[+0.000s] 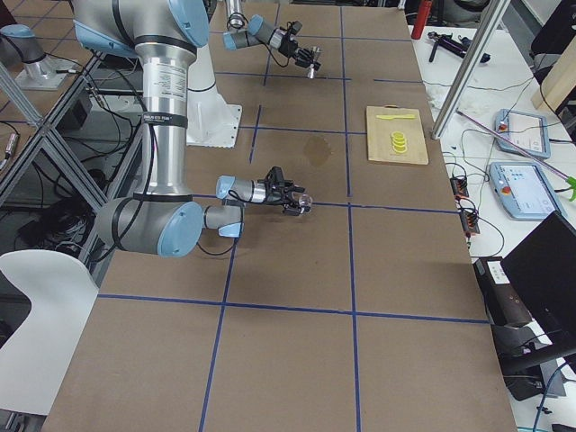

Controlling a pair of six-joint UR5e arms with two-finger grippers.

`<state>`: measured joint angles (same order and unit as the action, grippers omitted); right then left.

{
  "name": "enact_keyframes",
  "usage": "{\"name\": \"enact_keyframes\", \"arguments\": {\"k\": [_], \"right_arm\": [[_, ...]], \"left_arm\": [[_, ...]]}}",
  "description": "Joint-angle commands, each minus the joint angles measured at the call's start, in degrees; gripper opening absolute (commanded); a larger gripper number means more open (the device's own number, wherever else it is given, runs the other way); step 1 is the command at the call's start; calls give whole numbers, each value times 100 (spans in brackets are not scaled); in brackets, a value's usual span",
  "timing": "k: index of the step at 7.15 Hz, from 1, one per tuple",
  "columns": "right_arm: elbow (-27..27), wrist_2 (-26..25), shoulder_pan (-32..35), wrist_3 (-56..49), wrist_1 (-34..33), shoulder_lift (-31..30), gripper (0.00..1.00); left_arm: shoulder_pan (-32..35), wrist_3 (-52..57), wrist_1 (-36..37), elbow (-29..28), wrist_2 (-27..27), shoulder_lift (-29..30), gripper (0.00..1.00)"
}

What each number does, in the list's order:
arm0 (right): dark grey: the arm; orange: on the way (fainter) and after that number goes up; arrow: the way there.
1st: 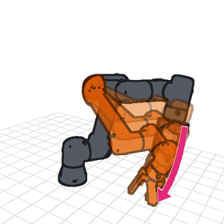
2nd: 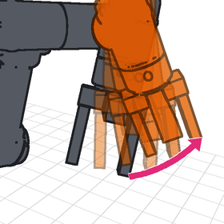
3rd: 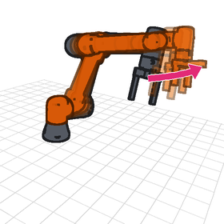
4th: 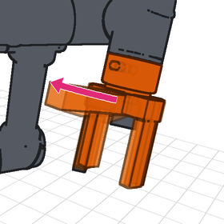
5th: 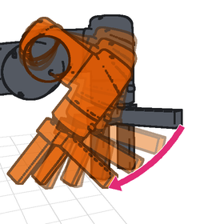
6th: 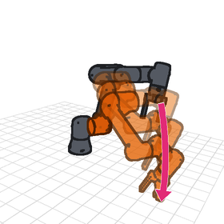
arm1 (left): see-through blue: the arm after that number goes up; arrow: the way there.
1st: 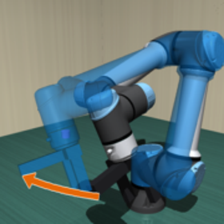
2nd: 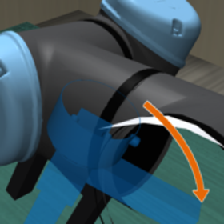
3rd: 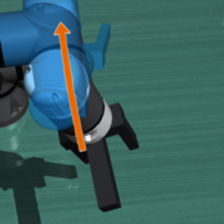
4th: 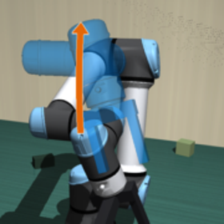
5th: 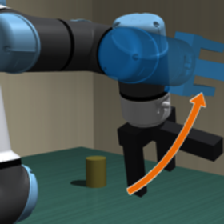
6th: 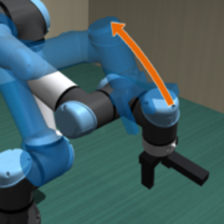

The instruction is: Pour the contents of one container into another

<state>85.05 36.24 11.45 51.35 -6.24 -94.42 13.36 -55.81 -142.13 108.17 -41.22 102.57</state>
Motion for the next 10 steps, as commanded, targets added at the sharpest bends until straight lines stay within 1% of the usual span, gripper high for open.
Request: {"name": "enact_keyframes", "arguments": {"k": [1,3,7,8,10], "right_arm": [[-41,-47,94,68,0,-14,100],[-59,-161,95,190,-78,-6,100],[-103,-153,86,209,-141,3,99],[-111,-144,77,209,-149,3,97],[-112,-118,68,209,-167,3,96]], "left_arm": [[0,9,-8,-6,0,0,0],[0,148,-8,2,0,0,0],[0,158,-8,2,0,0,0],[0,158,-8,2,0,0,0],[0,158,-8,2,0,0,0]]}}
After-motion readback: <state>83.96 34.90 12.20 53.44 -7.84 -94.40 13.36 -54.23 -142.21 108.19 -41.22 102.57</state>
